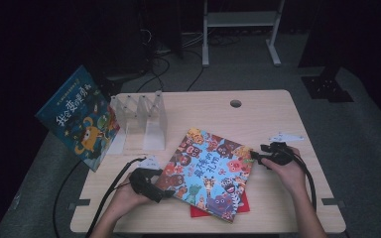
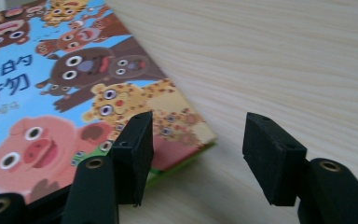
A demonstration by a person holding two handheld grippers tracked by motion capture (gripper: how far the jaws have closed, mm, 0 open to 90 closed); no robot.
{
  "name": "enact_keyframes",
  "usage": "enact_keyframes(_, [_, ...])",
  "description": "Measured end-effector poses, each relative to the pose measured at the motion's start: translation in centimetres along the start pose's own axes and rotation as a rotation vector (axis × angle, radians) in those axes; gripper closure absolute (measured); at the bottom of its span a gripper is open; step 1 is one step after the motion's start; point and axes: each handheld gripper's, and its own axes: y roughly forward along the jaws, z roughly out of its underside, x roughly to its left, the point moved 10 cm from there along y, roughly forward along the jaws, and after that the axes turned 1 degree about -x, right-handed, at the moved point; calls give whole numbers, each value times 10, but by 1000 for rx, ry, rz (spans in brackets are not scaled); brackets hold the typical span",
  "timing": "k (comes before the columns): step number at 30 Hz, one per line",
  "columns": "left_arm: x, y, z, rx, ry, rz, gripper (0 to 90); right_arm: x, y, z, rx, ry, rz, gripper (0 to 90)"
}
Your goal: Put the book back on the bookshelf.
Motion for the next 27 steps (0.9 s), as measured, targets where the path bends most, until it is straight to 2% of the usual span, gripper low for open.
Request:
enact_keyframes(5, [-1,0,0,-2,-11,-5,23,11,9,-1,3,28,-62,372])
enact_keyframes(12, [-1,-2,2,0,-11,6,23,13,10,-1,5,22,-63,374])
enact_keyframes(15, [1,-3,1,-1,-27,27,8,16,11,-2,2,12,-76,374])
enact_keyframes(17, [4,-2,-1,-6,-34,25,0,18,12,-2,1,4,-81,374])
enact_keyframes(22, [6,-1,-2,10,-42,20,0,23,14,-3,-2,-10,-98,374])
enact_keyframes(27, [1,-5,2,40,-40,23,0,29,12,-1,0,-13,-103,374])
